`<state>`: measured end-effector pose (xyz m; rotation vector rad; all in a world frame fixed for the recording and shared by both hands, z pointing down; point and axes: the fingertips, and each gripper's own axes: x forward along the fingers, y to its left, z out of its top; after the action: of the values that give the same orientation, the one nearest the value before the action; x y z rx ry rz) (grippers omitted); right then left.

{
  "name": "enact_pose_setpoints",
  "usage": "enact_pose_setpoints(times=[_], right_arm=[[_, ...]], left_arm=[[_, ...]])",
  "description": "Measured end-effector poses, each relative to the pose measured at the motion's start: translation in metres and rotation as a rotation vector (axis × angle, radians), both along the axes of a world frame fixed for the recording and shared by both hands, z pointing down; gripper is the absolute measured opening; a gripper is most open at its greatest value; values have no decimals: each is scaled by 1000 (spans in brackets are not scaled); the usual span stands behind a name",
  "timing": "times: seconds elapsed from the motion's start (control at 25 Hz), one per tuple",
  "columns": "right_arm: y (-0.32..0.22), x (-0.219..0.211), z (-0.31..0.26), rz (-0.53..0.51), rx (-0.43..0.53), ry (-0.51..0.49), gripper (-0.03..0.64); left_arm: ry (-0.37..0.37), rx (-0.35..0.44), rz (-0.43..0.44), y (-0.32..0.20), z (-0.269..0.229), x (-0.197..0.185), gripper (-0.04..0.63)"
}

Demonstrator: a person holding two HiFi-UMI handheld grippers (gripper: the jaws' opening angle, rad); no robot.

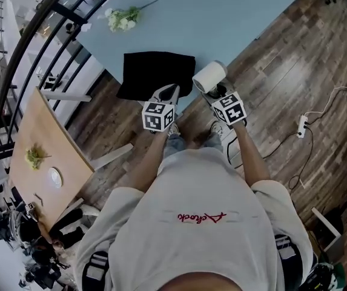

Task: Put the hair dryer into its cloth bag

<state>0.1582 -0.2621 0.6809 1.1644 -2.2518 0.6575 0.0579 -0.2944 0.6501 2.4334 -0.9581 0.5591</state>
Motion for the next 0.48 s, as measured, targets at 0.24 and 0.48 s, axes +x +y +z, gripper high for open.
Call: enact_pose_setpoints(times=[0.24, 0.48], right_arm=[[-6, -21, 28, -190, -78, 188, 190], [-4, -28, 48, -348, -153, 335, 190]], left_arm=[[18, 0, 5, -4, -1, -4, 15], [31, 2, 5, -3, -1, -8, 15]])
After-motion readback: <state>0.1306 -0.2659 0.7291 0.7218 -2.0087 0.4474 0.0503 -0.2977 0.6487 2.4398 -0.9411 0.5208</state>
